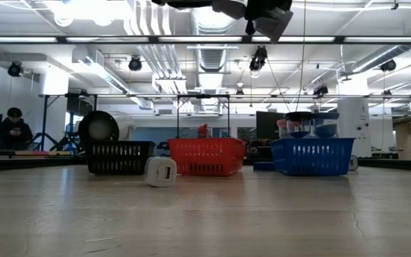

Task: Pick & Place Office items
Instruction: Put the purple hourglass into the blue bin

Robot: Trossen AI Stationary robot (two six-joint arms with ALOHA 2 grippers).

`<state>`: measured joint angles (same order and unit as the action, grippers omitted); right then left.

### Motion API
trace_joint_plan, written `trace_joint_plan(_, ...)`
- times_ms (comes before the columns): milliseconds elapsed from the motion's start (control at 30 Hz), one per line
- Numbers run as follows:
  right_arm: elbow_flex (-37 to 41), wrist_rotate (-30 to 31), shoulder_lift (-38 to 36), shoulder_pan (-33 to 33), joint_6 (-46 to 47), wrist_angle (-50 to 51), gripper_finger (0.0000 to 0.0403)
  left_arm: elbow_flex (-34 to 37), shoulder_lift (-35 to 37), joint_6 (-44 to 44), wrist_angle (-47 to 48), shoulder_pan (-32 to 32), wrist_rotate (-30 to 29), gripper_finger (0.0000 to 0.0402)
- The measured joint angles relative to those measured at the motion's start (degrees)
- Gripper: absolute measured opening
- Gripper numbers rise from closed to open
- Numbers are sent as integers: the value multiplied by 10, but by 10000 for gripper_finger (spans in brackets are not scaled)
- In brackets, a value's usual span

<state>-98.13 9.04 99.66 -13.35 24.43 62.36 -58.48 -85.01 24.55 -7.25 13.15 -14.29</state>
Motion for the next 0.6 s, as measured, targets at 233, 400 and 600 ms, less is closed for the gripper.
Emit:
trace_joint_plan(233, 0, -1, 0, 4, 4, 0, 140, -5, -1, 1, 1, -3, 24, 318)
trace_joint_plan(400, 0, -1, 0, 7, 4, -2, 140, -9, -2, -1, 2, -4, 27, 304)
trace_joint_plan(600, 0, 0, 0, 8, 5, -4, 140, -8, -2, -5, 3, -12, 30, 264)
